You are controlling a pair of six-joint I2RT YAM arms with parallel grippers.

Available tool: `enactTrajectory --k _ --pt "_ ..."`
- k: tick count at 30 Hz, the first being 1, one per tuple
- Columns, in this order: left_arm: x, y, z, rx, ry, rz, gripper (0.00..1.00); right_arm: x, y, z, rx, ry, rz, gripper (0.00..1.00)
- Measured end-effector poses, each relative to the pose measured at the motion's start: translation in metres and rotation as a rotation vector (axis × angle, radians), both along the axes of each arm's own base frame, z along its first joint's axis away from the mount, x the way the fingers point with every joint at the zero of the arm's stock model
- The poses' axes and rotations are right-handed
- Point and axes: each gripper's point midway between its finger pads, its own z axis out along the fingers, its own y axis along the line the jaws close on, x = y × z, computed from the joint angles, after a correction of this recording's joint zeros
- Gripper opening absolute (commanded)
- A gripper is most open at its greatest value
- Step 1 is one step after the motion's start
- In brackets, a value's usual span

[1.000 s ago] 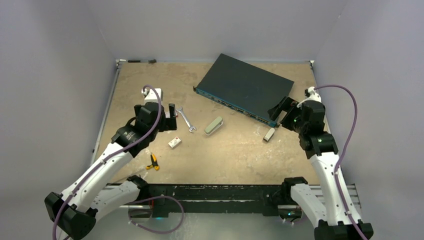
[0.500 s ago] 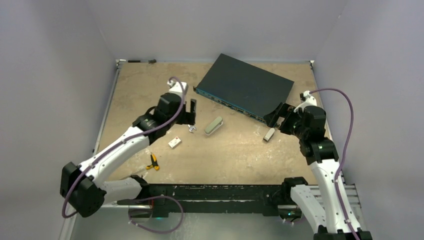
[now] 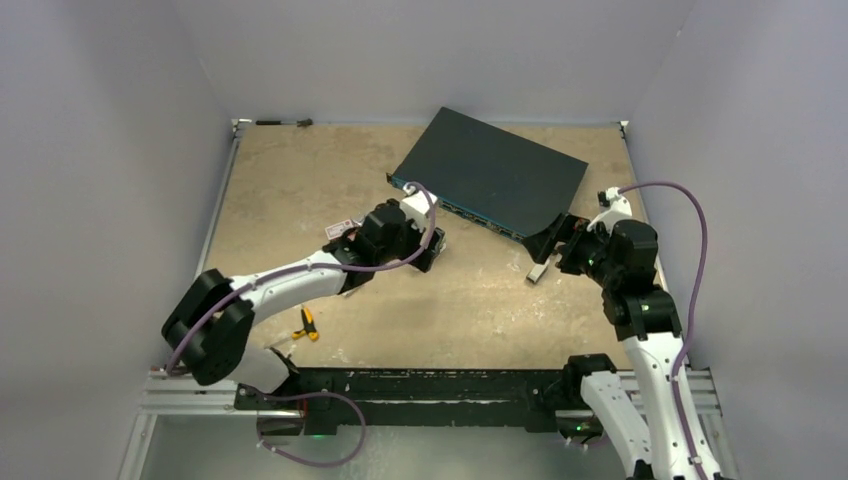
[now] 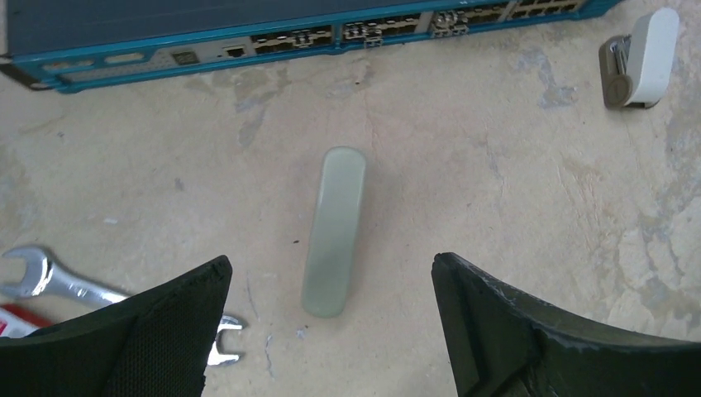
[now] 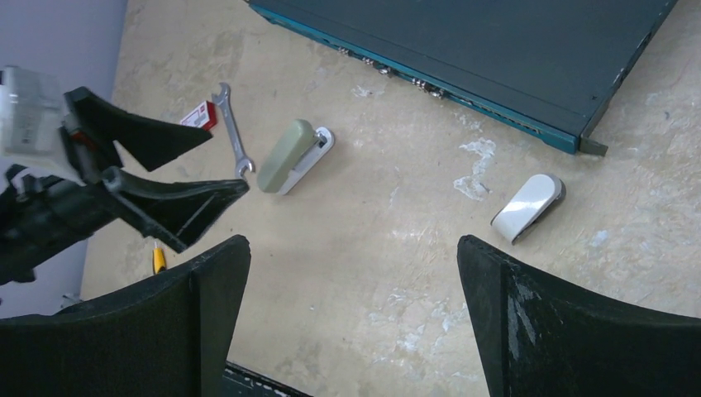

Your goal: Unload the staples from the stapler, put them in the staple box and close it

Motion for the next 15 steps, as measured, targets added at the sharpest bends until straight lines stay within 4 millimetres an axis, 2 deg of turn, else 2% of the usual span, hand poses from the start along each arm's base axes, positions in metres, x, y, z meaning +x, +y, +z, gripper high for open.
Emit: enactTrajectory --k 8,12,15 --pt "0.008 -0.036 -0.050 0.113 0.009 -0.251 0.87 -0.006 0.002 -0.002 0.011 0.011 0.011 0.97" --pt "0.017 -0.046 -0.055 0.102 0.025 -0.326 0.81 -0.009 0.002 -0.004 0.010 0.028 0.012 0.97" --pt "0.030 -0.043 -0.052 0.075 0.038 -0.330 0.79 -0.012 0.002 -0.006 0.010 0.041 0.014 0.97"
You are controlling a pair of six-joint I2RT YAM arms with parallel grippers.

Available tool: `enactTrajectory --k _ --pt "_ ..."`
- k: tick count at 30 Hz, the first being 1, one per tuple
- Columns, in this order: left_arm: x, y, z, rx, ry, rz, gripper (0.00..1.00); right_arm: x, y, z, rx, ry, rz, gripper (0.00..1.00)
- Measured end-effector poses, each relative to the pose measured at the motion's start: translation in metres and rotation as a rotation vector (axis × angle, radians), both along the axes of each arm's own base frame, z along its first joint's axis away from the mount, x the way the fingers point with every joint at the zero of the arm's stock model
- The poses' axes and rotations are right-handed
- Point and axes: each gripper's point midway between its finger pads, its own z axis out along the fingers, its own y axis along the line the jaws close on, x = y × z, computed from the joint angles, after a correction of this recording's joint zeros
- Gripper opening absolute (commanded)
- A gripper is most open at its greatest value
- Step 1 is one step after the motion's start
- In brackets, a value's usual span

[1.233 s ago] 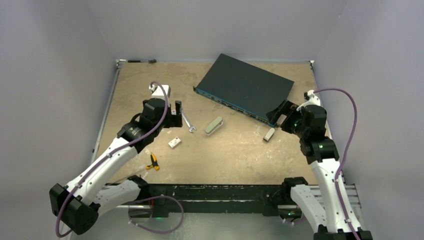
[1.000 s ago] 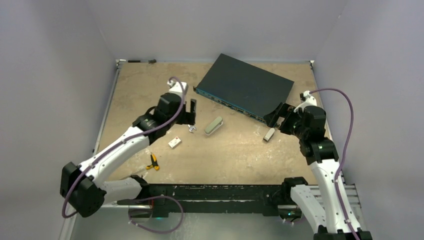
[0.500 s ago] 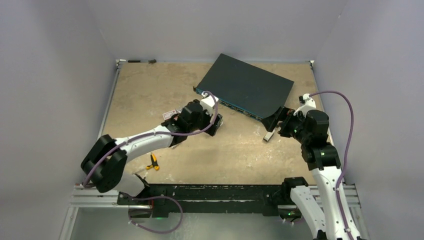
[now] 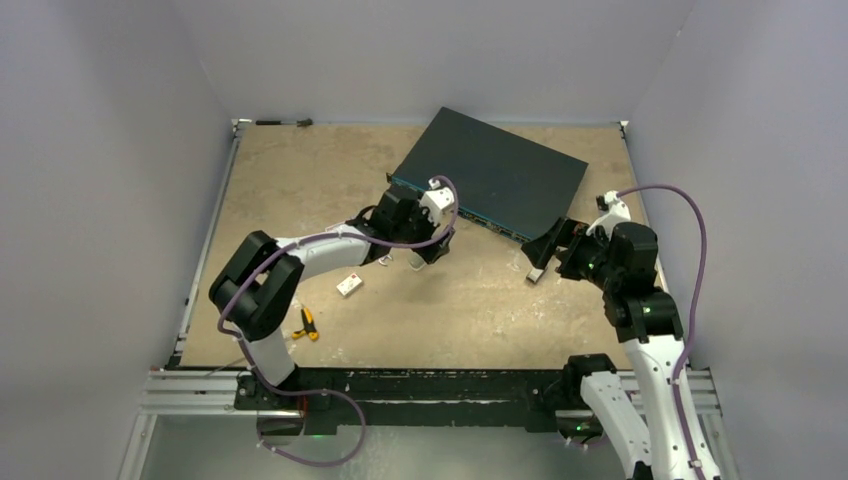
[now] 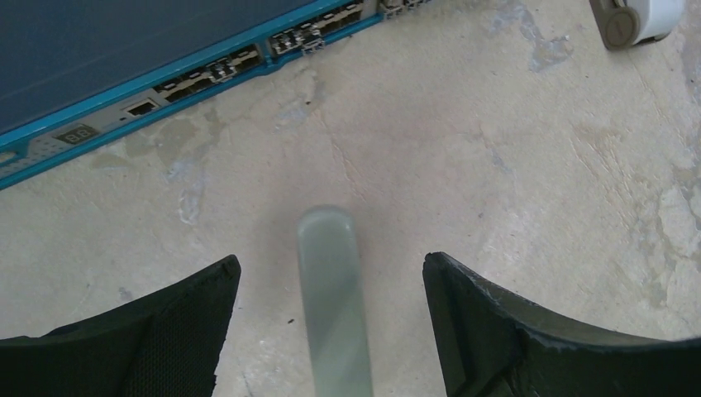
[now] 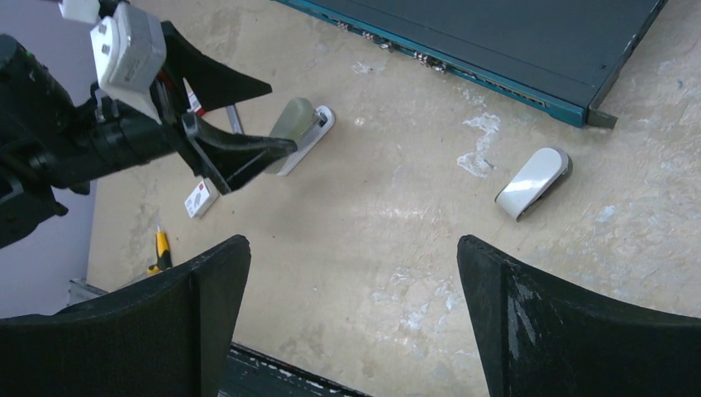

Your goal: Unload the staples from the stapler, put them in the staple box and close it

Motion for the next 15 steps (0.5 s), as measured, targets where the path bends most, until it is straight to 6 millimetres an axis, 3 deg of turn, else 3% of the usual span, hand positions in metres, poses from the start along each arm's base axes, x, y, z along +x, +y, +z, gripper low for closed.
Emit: enactTrajectory --k 5,15 --pt "0.012 0.003 0.002 0.003 0.021 -0.004 0.76 -0.002 0.001 0.001 0.003 0.002 0.006 0.97" --pt "-0.003 0.012 -0.017 0.079 0.095 -0.025 0.70 -0.005 0.002 0.006 0.014 -0.015 0.006 0.97"
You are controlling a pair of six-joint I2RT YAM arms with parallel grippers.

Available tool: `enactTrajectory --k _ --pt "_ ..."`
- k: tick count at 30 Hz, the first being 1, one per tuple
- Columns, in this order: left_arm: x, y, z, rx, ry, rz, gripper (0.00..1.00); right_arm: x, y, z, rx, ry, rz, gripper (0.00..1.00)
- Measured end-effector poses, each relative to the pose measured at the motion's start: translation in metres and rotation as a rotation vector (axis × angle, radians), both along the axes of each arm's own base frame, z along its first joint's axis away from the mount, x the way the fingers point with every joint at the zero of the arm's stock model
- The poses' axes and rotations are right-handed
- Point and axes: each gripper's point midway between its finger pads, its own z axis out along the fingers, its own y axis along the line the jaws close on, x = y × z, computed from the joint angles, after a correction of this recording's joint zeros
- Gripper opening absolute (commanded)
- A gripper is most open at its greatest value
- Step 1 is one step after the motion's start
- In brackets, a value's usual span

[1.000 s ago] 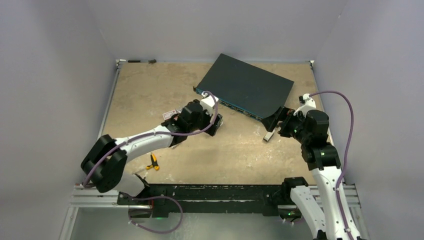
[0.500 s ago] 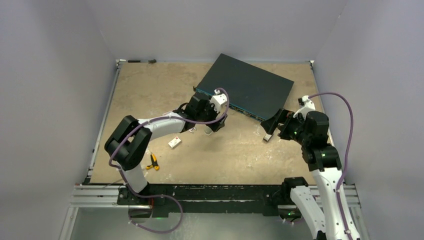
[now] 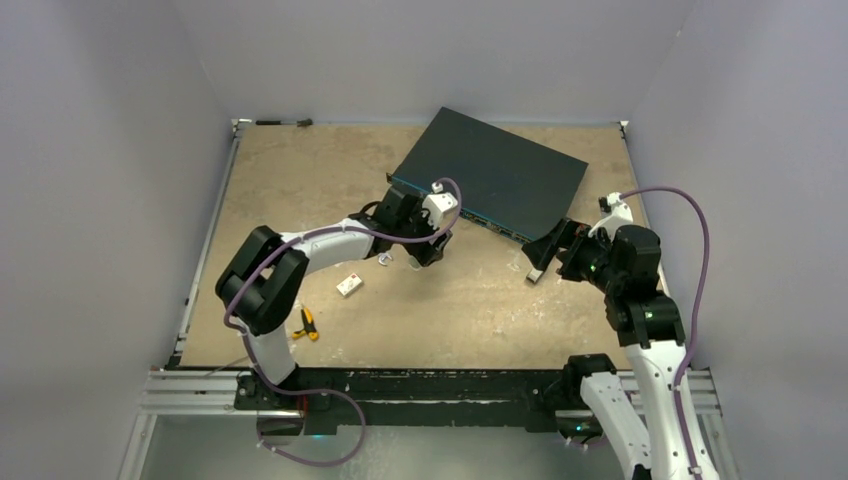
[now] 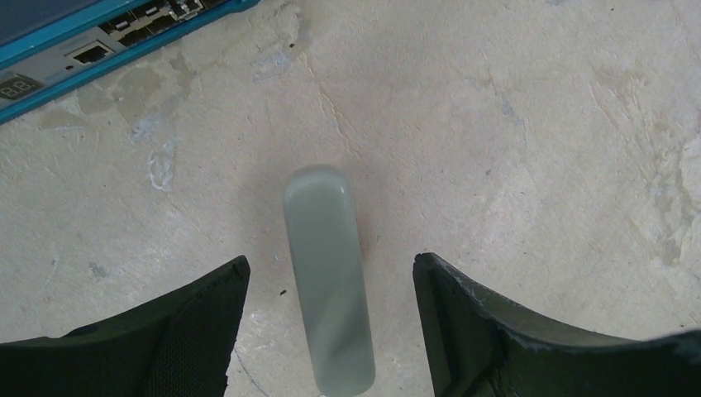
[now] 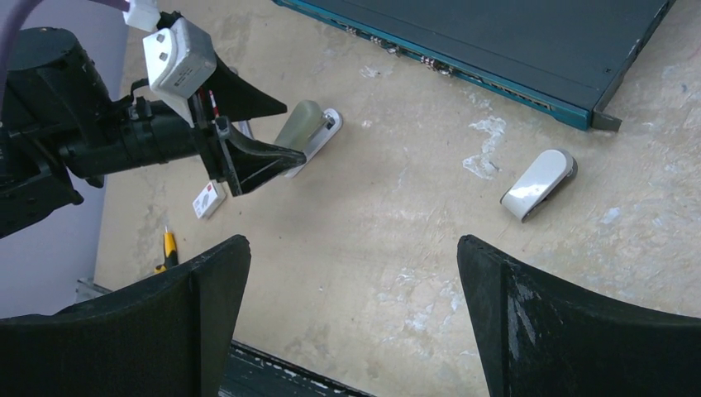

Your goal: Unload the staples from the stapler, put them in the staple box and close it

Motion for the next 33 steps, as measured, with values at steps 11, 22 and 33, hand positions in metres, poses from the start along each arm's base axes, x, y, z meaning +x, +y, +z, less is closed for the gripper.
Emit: enactTrajectory --k 11,22,33 --pt "0.003 0.003 -0.025 0.054 0.036 0.015 0.60 -0.001 0.000 0.001 0.000 -0.005 0.000 0.97" --pt "0.012 0.001 -0.024 0.056 0.016 0.030 0.40 -0.001 0.000 0.001 -0.001 -0.005 0.000 0.91" --pt "0.014 -0.002 -0.020 0.042 0.007 0.033 0.00 -0.001 0.000 0.001 -0.001 -0.006 0.000 0.92"
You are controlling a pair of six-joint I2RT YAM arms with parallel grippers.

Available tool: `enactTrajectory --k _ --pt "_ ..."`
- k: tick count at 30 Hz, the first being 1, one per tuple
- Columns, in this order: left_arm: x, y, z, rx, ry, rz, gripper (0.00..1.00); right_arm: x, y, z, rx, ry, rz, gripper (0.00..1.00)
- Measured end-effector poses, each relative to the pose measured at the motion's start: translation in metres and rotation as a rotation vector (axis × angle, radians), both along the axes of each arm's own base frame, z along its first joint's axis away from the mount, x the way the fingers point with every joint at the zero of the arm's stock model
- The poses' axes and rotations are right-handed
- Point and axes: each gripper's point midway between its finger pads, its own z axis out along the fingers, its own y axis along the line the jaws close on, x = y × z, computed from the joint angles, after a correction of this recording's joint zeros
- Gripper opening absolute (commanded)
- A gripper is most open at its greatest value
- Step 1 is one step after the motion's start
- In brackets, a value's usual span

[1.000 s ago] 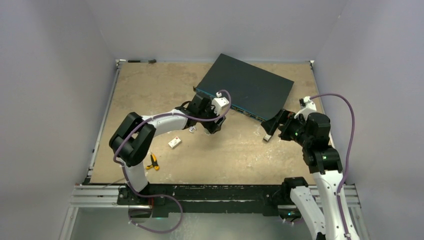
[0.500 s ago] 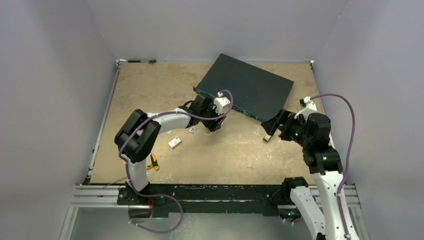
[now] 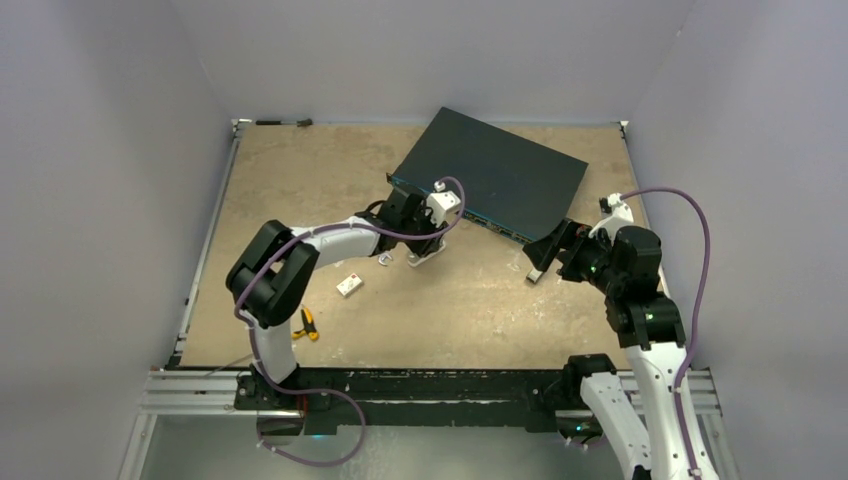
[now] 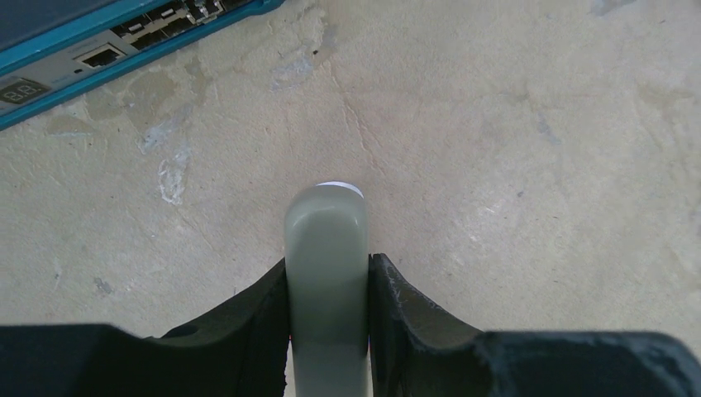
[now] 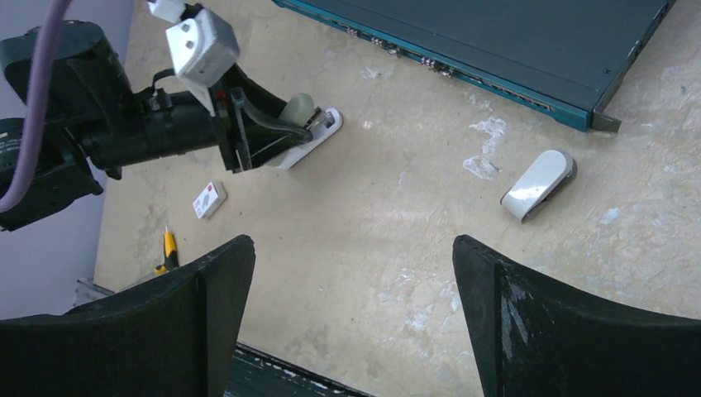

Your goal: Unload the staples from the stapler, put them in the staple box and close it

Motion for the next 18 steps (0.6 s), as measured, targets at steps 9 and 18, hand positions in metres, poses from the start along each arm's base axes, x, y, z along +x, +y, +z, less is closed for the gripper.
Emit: enactTrajectory --k 9,18 --pt "-0.028 -0.004 0.117 -0.287 -0.138 -0.009 0.00 -0.002 0.012 -0.014 0.079 0.012 0.034 0.85" --pt "-0.083 0.014 0.231 -0.583 -0.306 -0.068 0.00 0.003 0.037 -0.019 0.268 0.041 0.087 0.84"
